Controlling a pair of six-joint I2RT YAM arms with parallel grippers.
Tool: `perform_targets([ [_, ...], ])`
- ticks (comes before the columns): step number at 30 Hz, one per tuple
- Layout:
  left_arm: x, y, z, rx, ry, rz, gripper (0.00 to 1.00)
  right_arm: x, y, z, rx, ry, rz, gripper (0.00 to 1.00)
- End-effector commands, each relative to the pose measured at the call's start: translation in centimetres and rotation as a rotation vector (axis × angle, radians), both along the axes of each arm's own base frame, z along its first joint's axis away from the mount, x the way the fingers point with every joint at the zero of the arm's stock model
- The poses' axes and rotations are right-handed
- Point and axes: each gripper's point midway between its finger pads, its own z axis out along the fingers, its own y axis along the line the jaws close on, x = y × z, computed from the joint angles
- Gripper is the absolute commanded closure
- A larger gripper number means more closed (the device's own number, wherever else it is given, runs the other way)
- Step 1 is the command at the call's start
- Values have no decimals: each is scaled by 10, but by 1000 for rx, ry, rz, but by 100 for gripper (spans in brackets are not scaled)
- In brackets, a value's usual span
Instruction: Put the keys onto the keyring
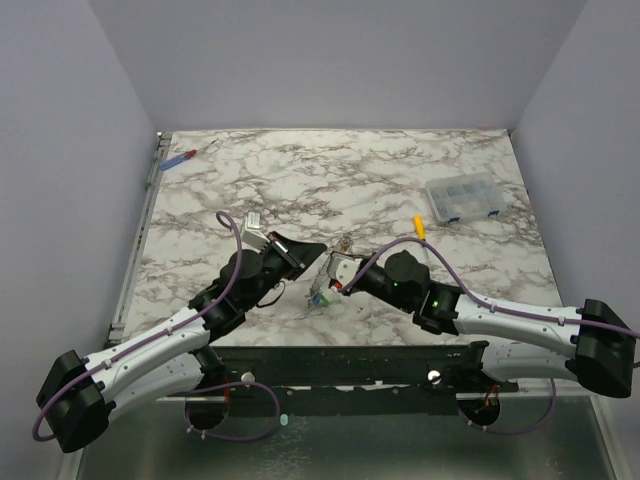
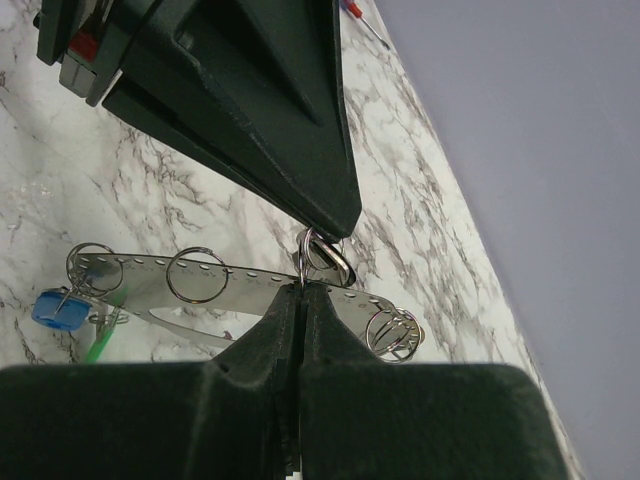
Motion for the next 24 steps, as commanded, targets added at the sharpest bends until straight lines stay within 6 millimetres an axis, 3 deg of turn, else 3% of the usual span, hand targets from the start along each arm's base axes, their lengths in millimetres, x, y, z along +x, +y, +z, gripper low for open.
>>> perform_targets([
  [1,-4,-5,4,-4,-26,-30,100,2,4,32,65,-41,-11,99],
  [24,-5,-1,-5,13,-20,-12,100,2,0,36,67,-40,-20,99],
])
